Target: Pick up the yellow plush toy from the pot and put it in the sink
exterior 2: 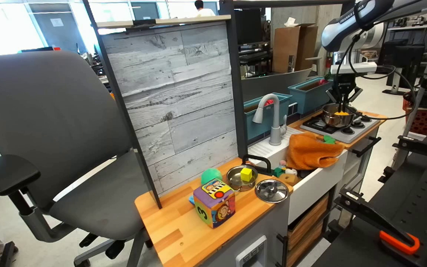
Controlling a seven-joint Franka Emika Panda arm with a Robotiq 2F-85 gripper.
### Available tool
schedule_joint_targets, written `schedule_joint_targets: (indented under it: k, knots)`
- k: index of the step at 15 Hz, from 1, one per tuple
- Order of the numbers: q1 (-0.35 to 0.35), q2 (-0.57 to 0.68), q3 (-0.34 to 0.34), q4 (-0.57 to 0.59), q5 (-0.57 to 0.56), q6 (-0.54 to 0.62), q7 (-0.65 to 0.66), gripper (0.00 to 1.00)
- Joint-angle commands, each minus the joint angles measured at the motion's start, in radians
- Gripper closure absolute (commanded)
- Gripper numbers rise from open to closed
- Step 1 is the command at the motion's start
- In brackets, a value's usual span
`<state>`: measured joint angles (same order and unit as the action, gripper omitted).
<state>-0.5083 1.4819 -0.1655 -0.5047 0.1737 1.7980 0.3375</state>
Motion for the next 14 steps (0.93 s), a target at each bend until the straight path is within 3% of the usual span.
schedule_joint_targets:
  k: [1, 9, 11, 14]
  knots:
    - [-0.013, 0.026, 0.013, 0.047, -0.035, -0.003, 0.027, 1.0]
    - [-0.042, 0.015, 0.038, 0.121, -0.037, -0.129, -0.066, 1.0]
    - [-0.046, -0.058, 0.055, 0.044, -0.032, -0.089, -0.12, 1.0]
    - [-0.065, -0.091, 0.092, 0.062, -0.011, -0.055, -0.165, 1.0]
